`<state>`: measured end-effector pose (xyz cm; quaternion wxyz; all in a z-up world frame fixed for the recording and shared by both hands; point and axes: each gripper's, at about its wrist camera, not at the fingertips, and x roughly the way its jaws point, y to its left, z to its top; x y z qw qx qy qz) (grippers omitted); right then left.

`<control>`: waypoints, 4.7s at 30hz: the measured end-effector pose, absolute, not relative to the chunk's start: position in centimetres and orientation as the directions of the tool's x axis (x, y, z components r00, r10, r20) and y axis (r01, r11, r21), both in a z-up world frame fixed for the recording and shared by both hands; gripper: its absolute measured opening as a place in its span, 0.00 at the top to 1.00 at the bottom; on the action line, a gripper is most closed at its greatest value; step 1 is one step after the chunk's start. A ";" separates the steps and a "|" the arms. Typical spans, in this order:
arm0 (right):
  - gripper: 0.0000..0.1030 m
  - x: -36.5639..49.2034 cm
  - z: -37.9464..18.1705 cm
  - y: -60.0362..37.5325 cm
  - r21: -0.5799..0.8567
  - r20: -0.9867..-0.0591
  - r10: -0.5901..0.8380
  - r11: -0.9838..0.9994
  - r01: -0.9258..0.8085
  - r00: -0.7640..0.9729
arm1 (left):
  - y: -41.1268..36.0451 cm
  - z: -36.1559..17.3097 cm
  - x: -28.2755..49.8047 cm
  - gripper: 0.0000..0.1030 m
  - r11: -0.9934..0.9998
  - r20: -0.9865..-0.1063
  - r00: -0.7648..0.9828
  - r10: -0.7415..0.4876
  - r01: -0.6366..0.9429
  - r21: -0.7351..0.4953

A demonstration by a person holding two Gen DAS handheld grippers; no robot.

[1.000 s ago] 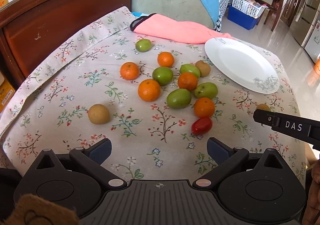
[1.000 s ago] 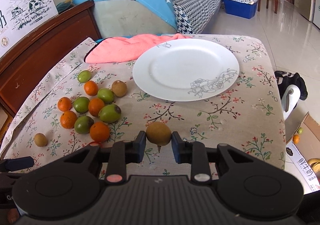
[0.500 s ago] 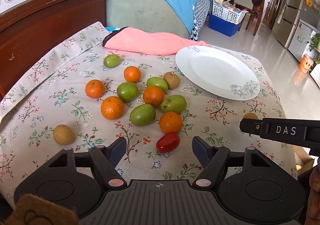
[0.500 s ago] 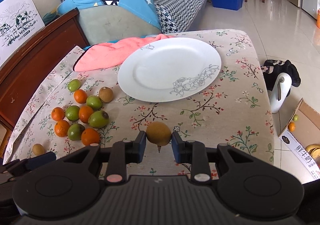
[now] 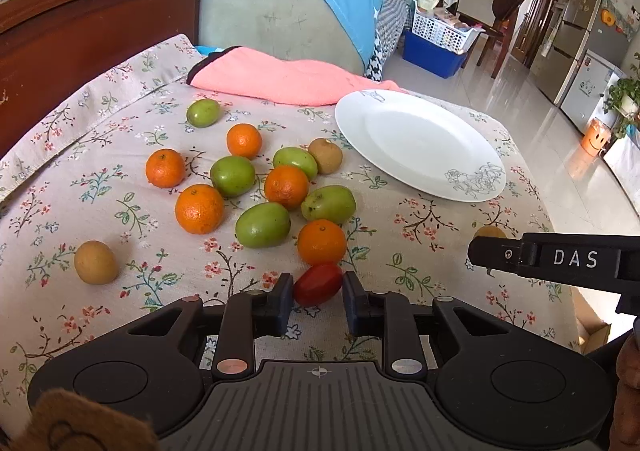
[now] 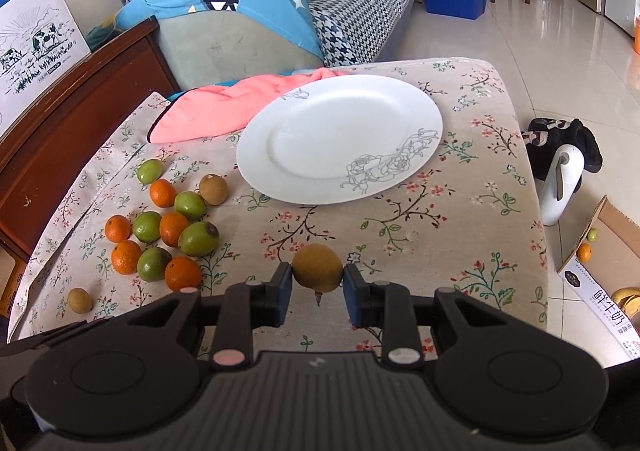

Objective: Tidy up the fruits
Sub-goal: 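Grasp the red cherry tomato with the left gripper while the right lifts the kiwi, then lower kiwi and tomato onto the white plate and open both grippers, then move the left gripper to a brown kiwi and close on it, then grasp a mandarin with the right gripper while the left holds the kiwi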

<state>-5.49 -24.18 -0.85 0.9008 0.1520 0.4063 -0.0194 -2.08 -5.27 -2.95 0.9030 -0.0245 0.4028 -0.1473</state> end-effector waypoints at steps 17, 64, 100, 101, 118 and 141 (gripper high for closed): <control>0.73 -3.7 1.7 -25.5 0.338 -0.708 0.188 0.937 0.093 0.681 | -5.4 0.7 0.1 0.77 0.931 -0.660 0.658 -0.363 0.280 -0.233; 0.69 3.8 0.4 -29.0 0.376 -0.719 0.163 0.908 0.182 0.675 | -9.5 0.3 8.8 0.22 0.949 -0.704 0.638 -0.311 0.243 -0.200; 0.60 1.3 0.1 -20.6 0.316 -0.740 0.313 0.943 -0.103 0.595 | 0.5 0.2 4.3 0.15 0.997 -0.789 0.610 -0.081 0.059 -0.057; 0.60 1.1 0.0 -20.3 0.315 -0.743 0.318 0.943 -0.112 0.590 | 1.1 0.1 4.2 0.15 0.997 -0.791 0.608 -0.073 0.039 -0.062; 0.60 -0.4 -1.7 -16.4 0.275 -0.790 0.347 0.938 -0.213 0.505 | 6.5 -2.2 0.8 0.17 0.995 -0.814 0.580 -0.010 -0.075 -0.065; 0.75 -0.4 -2.0 -15.9 0.232 -0.784 0.327 0.942 -0.241 0.527 | 4.1 -2.9 0.8 0.74 0.999 -0.770 0.637 -0.034 0.009 -0.037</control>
